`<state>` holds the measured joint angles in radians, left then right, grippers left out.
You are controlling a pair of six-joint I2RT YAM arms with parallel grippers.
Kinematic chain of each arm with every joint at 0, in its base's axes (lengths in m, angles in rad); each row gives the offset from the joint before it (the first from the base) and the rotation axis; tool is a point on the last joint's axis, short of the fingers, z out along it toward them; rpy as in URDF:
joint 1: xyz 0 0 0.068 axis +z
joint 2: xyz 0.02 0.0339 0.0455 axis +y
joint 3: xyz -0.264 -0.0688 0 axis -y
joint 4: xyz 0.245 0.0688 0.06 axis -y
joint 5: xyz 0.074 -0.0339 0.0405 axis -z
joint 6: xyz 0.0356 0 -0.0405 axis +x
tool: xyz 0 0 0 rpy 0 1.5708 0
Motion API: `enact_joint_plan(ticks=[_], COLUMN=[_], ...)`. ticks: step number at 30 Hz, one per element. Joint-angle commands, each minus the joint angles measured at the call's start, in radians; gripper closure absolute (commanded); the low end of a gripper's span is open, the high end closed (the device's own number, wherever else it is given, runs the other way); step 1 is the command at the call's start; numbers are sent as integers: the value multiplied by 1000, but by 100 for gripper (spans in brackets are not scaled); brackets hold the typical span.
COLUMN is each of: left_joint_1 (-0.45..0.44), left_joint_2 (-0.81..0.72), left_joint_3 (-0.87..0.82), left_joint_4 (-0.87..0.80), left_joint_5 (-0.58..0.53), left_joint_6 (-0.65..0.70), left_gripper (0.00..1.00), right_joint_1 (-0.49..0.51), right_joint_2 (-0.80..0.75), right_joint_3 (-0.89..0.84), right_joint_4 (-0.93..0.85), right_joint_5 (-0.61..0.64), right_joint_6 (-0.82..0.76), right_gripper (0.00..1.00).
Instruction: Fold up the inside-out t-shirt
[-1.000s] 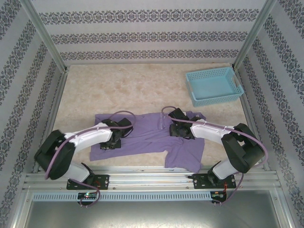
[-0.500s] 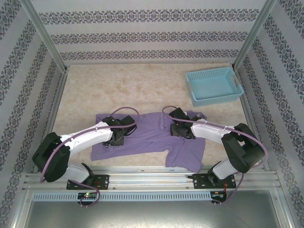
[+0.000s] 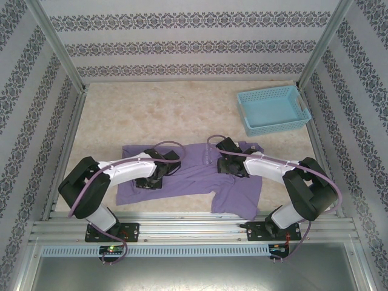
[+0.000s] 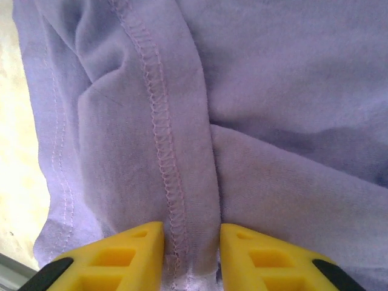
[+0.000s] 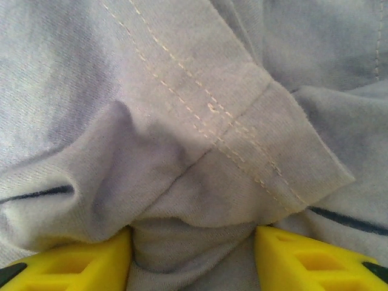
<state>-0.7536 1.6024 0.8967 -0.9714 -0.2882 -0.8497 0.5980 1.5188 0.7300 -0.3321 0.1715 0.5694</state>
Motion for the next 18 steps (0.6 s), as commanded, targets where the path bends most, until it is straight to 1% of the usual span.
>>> enact_joint_plan(ticks=[1, 6, 9, 11, 15, 18], left_joint_1=[-14, -12, -12, -12, 2, 36], left_joint_2=[21, 45, 48, 36, -81, -226], left_joint_3=[-17, -38, -53, -51, -58, -102], left_joint_4=[0, 26, 54, 46, 26, 82], left_joint_5=[-5, 9, 30, 21, -35, -22], left_joint_6=[-9, -11, -9, -17, -28, -5], left_gripper=[72, 75, 80, 84, 93, 100], right_joint_1=[-9, -9, -9, -9, -11, -9], right_joint_2=[2, 3, 4, 2, -16, -81], right_joint_3=[-1, 0, 1, 2, 12, 38], right_joint_4=[-39, -39, -40, -42, -62, -103], right_joint_5=[40, 40, 40, 43, 45, 15], right_joint_6=[-13, -15, -14, -14, -11, -18], right_gripper=[45, 45, 45, 45, 45, 45])
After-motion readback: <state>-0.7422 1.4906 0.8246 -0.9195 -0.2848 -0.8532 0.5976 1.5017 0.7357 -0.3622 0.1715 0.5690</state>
